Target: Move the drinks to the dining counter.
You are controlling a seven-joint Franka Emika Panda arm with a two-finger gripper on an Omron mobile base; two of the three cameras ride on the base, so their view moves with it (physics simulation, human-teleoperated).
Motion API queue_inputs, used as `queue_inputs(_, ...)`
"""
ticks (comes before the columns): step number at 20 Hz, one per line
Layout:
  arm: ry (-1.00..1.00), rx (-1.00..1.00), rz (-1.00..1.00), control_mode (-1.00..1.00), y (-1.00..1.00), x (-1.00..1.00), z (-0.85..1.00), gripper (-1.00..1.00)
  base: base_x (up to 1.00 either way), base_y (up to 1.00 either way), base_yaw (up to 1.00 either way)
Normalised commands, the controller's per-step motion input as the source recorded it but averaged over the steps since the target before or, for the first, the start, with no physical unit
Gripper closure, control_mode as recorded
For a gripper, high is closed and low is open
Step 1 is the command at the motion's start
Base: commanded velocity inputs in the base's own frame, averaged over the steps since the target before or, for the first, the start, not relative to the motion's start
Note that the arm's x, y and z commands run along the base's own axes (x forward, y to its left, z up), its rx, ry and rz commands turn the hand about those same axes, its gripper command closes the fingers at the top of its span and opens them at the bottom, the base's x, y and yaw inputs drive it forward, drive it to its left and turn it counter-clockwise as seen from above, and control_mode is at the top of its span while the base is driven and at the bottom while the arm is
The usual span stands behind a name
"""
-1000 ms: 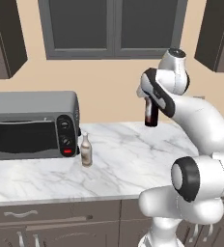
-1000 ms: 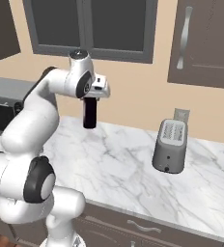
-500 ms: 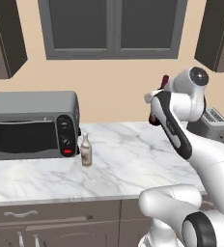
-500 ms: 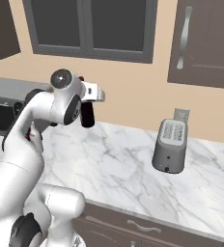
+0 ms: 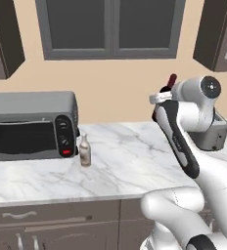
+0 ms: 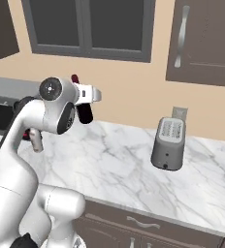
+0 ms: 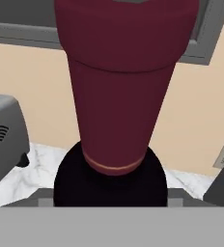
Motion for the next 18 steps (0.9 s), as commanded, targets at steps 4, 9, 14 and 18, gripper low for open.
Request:
queue_inputs(4, 0.00, 0.00, 0.00, 1.00, 0.00, 0.00, 0.00, 1.00, -0.50, -0.33, -0.40)
queue_inputs(9, 0.00, 0.00, 0.00, 1.00, 0.00, 0.00, 0.00, 1.00, -0.56, -0.32, -0.68)
queue_inputs(14, 0.00, 0.00, 0.00, 1.00, 0.00, 0.00, 0.00, 1.00, -0.02, 0.00, -0.99)
queue_inputs(18, 0.00, 0.00, 0.00, 1.00, 0.00, 0.00, 0.00, 1.00, 0.00, 0.00, -1.00)
